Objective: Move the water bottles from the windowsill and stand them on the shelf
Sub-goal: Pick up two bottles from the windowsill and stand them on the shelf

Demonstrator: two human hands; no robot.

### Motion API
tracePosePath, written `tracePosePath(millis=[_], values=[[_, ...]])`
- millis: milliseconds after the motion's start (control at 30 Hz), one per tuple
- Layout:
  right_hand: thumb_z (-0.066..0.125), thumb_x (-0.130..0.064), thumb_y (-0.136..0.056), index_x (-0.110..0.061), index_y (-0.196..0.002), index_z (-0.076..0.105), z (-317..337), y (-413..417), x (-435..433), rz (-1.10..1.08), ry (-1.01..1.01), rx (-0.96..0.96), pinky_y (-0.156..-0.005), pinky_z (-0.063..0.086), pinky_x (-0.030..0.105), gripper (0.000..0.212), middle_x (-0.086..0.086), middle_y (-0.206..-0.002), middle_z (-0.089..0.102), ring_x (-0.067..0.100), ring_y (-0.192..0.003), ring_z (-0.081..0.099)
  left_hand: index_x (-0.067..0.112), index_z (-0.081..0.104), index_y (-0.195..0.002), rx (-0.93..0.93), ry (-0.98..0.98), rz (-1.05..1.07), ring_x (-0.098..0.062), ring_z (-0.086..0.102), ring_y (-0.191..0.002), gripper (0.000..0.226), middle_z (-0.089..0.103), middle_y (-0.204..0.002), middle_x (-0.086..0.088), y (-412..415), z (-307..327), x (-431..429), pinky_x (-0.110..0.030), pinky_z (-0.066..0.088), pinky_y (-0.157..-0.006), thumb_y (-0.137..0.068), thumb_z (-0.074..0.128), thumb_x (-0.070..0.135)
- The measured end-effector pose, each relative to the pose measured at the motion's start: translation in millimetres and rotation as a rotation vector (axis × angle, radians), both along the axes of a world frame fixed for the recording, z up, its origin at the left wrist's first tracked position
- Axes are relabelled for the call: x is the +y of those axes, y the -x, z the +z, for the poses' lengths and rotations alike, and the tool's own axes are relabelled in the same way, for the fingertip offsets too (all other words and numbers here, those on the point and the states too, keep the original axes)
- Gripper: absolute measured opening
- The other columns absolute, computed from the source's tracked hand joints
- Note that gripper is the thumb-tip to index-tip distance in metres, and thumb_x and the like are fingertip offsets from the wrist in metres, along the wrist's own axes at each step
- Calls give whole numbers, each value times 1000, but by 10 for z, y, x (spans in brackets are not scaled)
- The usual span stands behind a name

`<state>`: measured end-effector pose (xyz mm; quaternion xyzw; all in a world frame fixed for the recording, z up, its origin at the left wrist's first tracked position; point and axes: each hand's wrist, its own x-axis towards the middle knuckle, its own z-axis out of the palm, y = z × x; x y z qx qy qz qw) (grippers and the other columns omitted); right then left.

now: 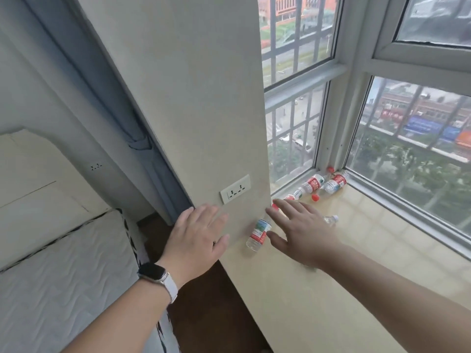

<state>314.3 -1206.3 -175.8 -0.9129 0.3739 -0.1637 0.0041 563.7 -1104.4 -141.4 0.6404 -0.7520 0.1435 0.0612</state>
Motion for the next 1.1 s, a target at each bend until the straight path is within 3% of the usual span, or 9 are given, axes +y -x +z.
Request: tracePosePath(millis=[200, 333, 600, 867, 1000, 1100], values=[[44, -53, -89, -18, -125, 64, -179, 1, -487, -41, -47, 27, -97, 44, 43, 54, 9, -127, 62, 30, -117, 57, 18, 64, -123, -9, -60, -25, -28, 60, -117, 45, 64, -124, -6, -20, -148, -509, -46, 47, -98, -90, 46, 43], [43, -53, -88, -19, -123, 63, -463, 116, -632, -94, -87, 49, -92, 45, 40, 53, 7, -125, 63, 30, -112, 60, 16, 67, -120, -22, -108, -113, -31, 61, -114, 46, 65, -122, -9, -4, -430, -884, -46, 49, -94, -88, 47, 43], [35, -55, -87, -21, -123, 62, -1337, 315, -838, -277, -366, 202, -91, 46, 41, 57, 4, -124, 63, 27, -111, 60, 15, 69, -108, 20, -281, -276, -30, 64, -99, 38, 67, -111, -7, 111, -1377, -1561, -42, 50, -82, -86, 45, 36], [40, -50, -93, -32, -141, 41, -2252, 512, -972, -543, -740, 307, -98, 37, 35, 51, -5, -138, 47, 20, -127, 44, 21, 65, -96, 87, -646, -69, -26, 62, -90, 37, 63, -96, 1, 62, -2499, -2132, -37, 47, -69, -81, 37, 40], [45, -45, -90, -36, -145, 35, -2523, 583, -1036, -654, -851, 288, -97, 40, 35, 57, -6, -137, 48, 19, -125, 45, 23, 56, -119, 189, -762, 119, -24, 57, -107, 35, 60, -116, 1, 59, -2937, -2321, -37, 44, -84, -93, 45, 44], [51, -43, -88, -32, -141, 40, -2677, 616, -1142, -679, -855, 295, -97, 40, 36, 56, -4, -137, 48, 20, -126, 45, 22, 51, -126, 239, -785, 202, -25, 56, -112, 41, 58, -121, -1, 97, -3206, -2429, -38, 45, -86, -94, 48, 48]])
